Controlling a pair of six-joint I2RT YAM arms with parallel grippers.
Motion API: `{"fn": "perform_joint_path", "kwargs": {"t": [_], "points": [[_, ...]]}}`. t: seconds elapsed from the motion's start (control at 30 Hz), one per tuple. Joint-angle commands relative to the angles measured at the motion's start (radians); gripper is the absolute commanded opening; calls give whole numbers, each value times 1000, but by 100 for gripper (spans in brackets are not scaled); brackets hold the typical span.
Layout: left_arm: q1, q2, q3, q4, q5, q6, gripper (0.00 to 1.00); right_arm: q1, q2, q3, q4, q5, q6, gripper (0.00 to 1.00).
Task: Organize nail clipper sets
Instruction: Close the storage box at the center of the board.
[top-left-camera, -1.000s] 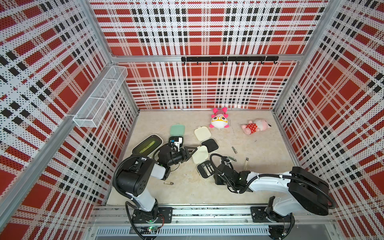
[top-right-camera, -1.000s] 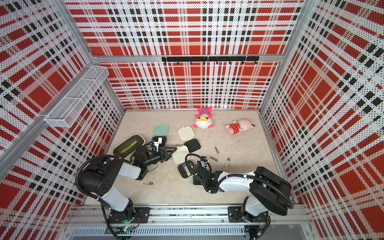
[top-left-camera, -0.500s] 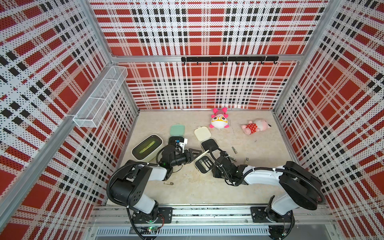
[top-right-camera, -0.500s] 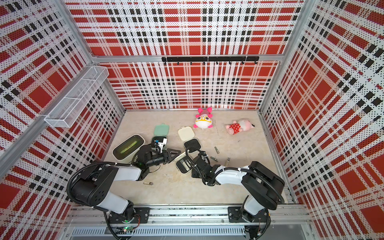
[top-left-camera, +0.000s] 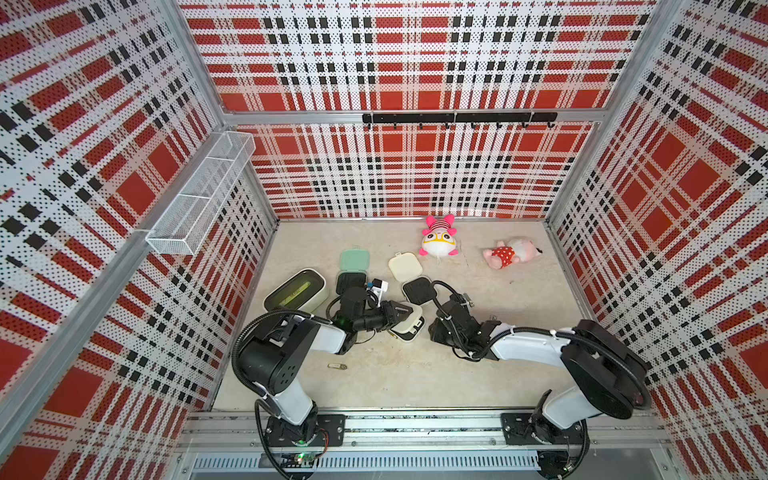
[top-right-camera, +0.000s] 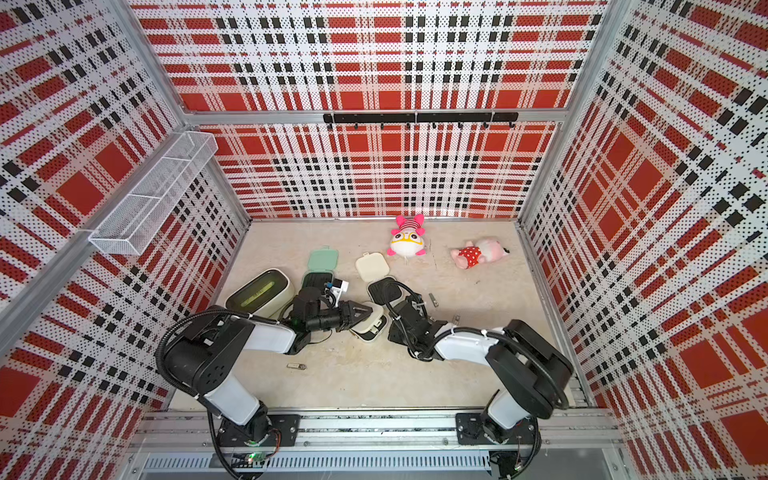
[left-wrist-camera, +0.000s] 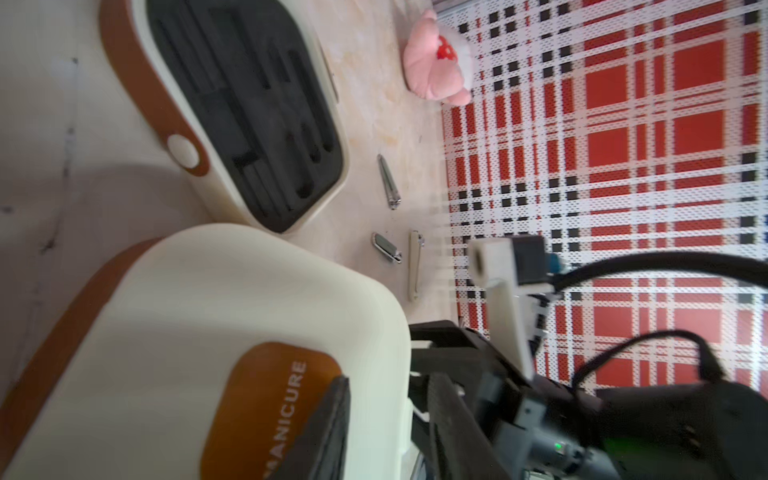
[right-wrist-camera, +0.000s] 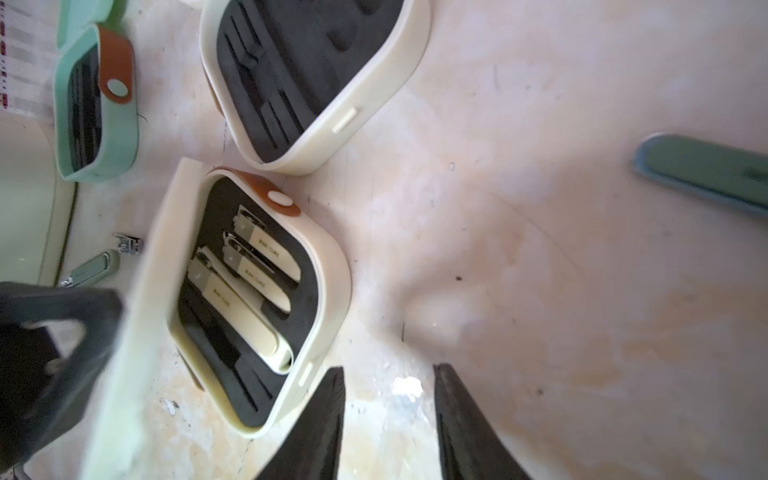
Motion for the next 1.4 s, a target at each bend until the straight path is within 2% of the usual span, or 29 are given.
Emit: {"fn": "perform_joint_path", "kwargs": {"t": [0.0,0.1,0.17,0.5,0.73,1.17,1.37], "points": [[-31,10,89,-268,-93,153,35,1,-83,-8,-55,44,61,38],[-76,20,200,-570,-242,306,35,20,-99,20,-59,46,68,37],[-88,32,222,-637,-286,338,35,39,-83,51,-58,43,72,37],[-62,87,203,-636,-288,345,33,95,68,145,-5,22,114,34],[-30,63,186,-627,-274,348,34,100,75,106,45,21,140,34],[-27,57,191,-629,-264,351,33,100,144,111,91,-11,157,34],[-27,56,195,-629,-261,350,33,99,161,117,81,-11,162,38]]}}
